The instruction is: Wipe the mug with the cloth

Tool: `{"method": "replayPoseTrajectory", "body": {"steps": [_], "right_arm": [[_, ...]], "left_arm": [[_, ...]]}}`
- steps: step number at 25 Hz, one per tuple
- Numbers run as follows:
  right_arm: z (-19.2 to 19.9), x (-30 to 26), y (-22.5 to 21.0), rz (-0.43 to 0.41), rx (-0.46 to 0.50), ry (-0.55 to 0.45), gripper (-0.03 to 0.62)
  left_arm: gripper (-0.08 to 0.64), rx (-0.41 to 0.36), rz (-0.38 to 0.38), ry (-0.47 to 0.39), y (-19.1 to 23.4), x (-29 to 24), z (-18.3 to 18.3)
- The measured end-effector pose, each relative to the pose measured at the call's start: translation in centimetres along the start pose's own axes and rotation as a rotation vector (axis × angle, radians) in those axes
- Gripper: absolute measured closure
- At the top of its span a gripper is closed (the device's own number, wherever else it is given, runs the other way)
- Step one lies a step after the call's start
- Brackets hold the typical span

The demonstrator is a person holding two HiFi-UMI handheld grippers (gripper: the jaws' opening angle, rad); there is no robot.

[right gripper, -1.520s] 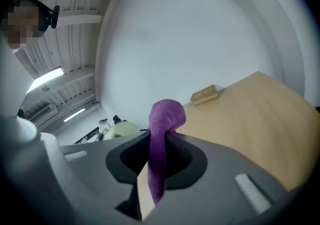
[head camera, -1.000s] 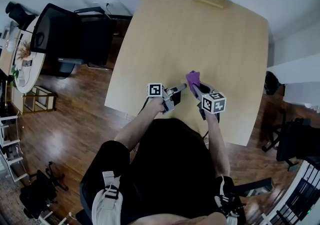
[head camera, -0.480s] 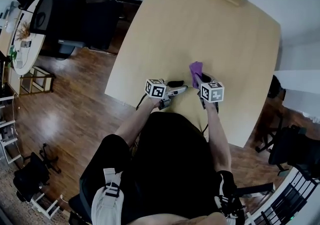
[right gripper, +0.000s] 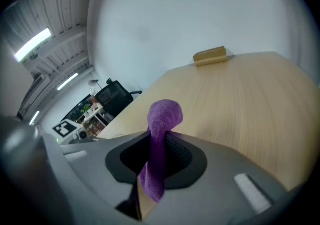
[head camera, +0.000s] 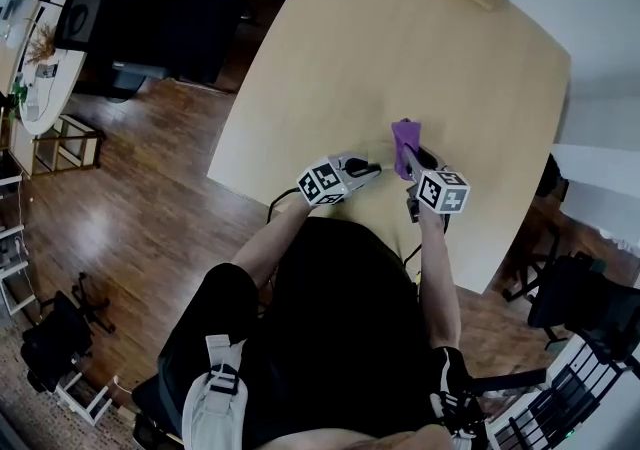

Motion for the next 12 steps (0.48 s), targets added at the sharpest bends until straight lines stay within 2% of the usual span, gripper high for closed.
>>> {"method": "replayPoseTrajectory", "body": {"steps": [3,5,6,8,10,12], "right_arm": [[-4.7,4.1,2.1,-0.067,-0.094,-0.115,0.526],[-7.6,5.9,5.0,-0.151,-0.101,-0.15,0.526],[-8.7,6.5,6.7,-0.18,-0.064,-0.144,0.526],[-9.9,6.7,9.6,-0.189,0.07,-0.089,0.526],[-9.6,6.3,10.6,-0.149,0.201,-0.008,0.526],[-9.1,6.0,9.9,-0.112,0.235,0.037,0.526]], "left_arm": [[0.522,-0.389,-0.065,0.042,-0.9,0.6,-1.2],[0.522,-0.589,-0.054,0.081,-2.2,0.7,-2.3],[0.522,-0.668,-0.046,0.098,-2.8,0.6,-2.9],[0.522,-0.791,-0.037,0.116,-3.8,0.2,-4.1],[0.522,-0.867,-0.038,0.113,-4.7,-0.2,-5.2],[0.52,-0.9,-0.038,0.108,-5.2,-0.4,-5.8]]}}
Point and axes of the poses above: the fingertips, and each gripper's own axes: x backward along the fingers, y to its left, z out of its underside, the point moved 2 cm from there along x, backward along the fingers, and after that the axes turned 5 degrees about x, right-handed, at the moved point
